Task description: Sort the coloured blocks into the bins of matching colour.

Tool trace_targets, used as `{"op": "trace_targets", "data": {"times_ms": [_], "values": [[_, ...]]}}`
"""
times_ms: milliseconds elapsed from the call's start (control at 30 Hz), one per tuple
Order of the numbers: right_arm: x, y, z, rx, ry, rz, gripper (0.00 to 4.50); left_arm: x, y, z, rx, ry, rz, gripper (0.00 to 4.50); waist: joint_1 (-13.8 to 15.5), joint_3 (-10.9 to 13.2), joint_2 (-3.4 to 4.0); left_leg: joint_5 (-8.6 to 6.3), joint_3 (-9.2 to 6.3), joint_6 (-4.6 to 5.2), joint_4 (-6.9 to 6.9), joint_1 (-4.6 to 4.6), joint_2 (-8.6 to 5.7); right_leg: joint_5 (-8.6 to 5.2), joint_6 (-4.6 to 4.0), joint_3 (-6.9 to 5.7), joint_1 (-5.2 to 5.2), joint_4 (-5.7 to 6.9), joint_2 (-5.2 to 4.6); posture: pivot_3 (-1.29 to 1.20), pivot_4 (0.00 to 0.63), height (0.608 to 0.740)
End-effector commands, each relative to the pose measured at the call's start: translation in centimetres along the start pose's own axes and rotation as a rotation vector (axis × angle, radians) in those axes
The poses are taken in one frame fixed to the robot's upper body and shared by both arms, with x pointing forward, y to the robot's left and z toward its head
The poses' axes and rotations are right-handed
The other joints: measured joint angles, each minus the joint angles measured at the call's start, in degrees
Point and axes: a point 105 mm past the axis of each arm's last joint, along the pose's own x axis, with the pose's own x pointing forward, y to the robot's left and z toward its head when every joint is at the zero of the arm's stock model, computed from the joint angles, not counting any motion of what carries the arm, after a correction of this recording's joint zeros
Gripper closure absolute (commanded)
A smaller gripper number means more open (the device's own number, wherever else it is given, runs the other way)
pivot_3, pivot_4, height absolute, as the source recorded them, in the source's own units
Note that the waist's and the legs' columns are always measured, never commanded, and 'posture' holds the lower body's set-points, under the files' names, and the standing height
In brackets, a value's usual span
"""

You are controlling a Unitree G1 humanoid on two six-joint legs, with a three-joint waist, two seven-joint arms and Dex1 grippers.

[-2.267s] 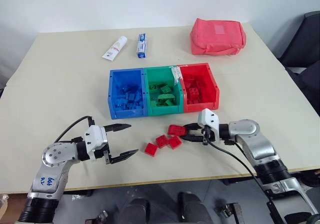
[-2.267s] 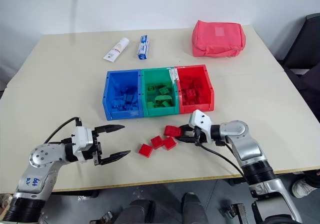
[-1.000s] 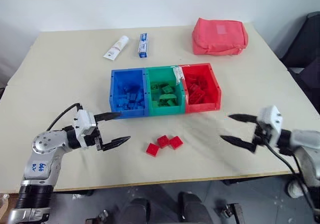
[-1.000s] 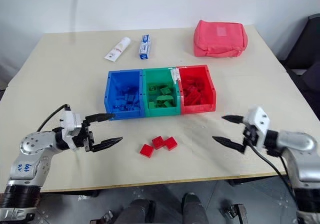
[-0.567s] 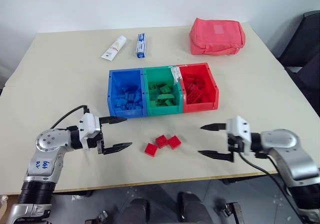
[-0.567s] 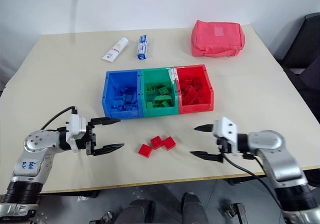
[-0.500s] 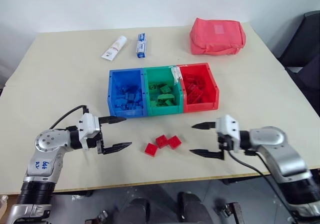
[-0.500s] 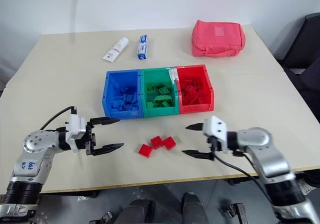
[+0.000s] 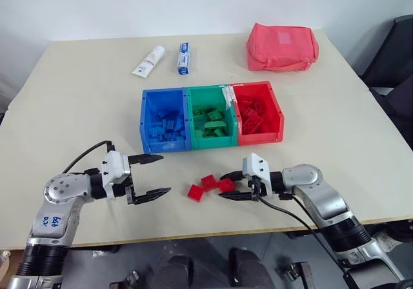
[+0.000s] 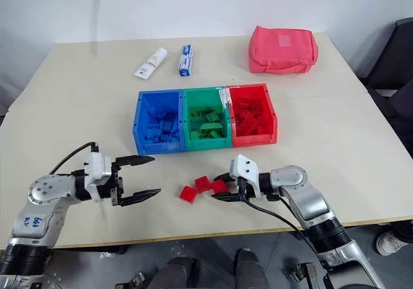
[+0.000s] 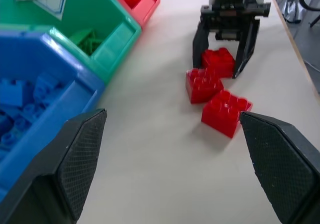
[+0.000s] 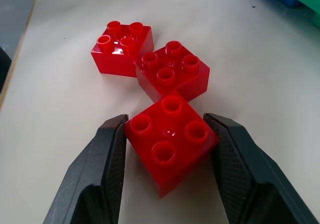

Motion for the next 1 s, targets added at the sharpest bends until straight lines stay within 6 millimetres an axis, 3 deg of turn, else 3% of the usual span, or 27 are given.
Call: {"op": "trace_targets", "data": {"times_ms": [33,67,133,200,300,433,500,667,700,800,900,1000], "values": [[-1.9,-0.5,2.5,-0.025,-0.099,-0.052,2.46,0.3,0.6,1.6,0.02,-0.068,0.049,0.0,0.03,0.0,0.0,0.0,0.0,0.0,0.01,0.0,0.0,0.0,0.0,0.0,0.01,0.0,0.0,0.0,0.15,0.74],[-2.2,-0.6,2.9,-0.02,-0.119,-0.061,2.46,0.4,0.7,1.7,0.019,-0.076,0.06,0.0,0.02,0.0,0.0,0.0,0.0,0.0,0.02,0.0,0.0,0.0,0.0,0.0,0.01,0.0,0.0,0.0,0.15,0.74],[-4.0,-2.5,5.9,0.019,-0.252,-0.172,2.46,0.4,1.4,2.4,-0.005,-0.128,0.125,0.0,-0.07,0.01,0.01,0.0,0.0,0.0,0.02,0.0,0.01,0.0,-0.01,0.0,0.01,0.02,0.01,0.0,0.15,0.74],[-6.1,-6.0,8.0,0.017,-0.314,-0.358,2.46,0.6,2.2,3.0,-0.031,-0.183,0.198,0.0,-0.23,0.01,0.02,0.01,0.0,-0.01,0.03,0.01,0.02,0.01,-0.01,0.02,0.0,0.05,0.02,0.0,0.15,0.74],[-7.9,-9.8,9.3,0.017,-0.337,-0.528,2.46,0.7,3.3,3.2,-0.03,-0.222,0.294,0.0,-0.09,0.02,0.03,0.04,0.03,-0.06,0.05,0.02,0.01,0.02,-0.03,0.01,-0.05,0.14,0.02,0.0,0.15,0.74],[-8.5,-13.3,9.7,0.044,-0.311,-0.653,2.46,1.0,3.0,3.0,-0.033,-0.22,0.285,0.0,-0.18,0.0,0.01,0.04,0.0,-0.11,-0.04,0.02,0.05,0.0,-0.11,-0.12,-0.1,0.13,0.03,0.0,0.15,0.74],[-8.2,-13.9,9.7,0.054,-0.305,-0.648,1.75,1.0,2.7,3.0,-0.034,-0.22,0.279,0.0,-0.21,0.01,0.01,0.02,0.04,-0.08,-0.05,-0.01,0.03,0.0,-0.11,-0.14,-0.13,0.11,-0.01,0.0,0.15,0.74],[-7.8,-13.1,10.4,0.025,-0.317,-0.582,0.14,0.8,2.7,2.7,-0.042,-0.216,0.293,0.0,-0.29,0.01,0.02,0.01,0.04,-0.06,-0.03,-0.1,0.03,0.0,-0.11,-0.2,-0.18,0.1,-0.02,0.0,0.15,0.74],[-8.0,-13.0,10.3,0.016,-0.309,-0.58,0.02,0.8,2.7,2.7,-0.043,-0.214,0.293,0.0,-0.27,0.01,0.02,0.01,0.03,-0.06,-0.01,-0.1,0.03,0.0,-0.11,-0.2,-0.18,0.09,-0.02,0.0,0.15,0.74],[-9.0,-11.0,9.7,-0.002,-0.322,-0.502,0.02,0.4,3.2,2.2,-0.038,-0.181,0.305,0.0,-0.09,0.01,0.02,0.02,0.03,-0.07,0.05,-0.09,0.03,0.0,-0.11,-0.21,-0.16,0.13,-0.02,0.0,0.15,0.74],[-9.6,-7.5,9.0,-0.047,-0.331,-0.371,0.02,-0.6,3.6,1.6,-0.008,-0.124,0.312,0.0,0.27,0.01,0.02,0.01,-0.13,-0.07,0.03,-0.11,0.03,0.0,-0.11,-0.39,-0.07,0.03,-0.04,0.0,0.15,0.74],[-9.9,-3.6,7.1,-0.126,-0.265,-0.272,0.02,-2.9,4.4,-0.2,0.128,0.046,0.316,0.0,0.11,0.01,0.02,0.0,-0.1,-0.05,-0.02,-0.12,0.03,0.0,-0.11,-0.38,-0.08,-0.03,-0.06,0.0,0.15,0.74]]}}
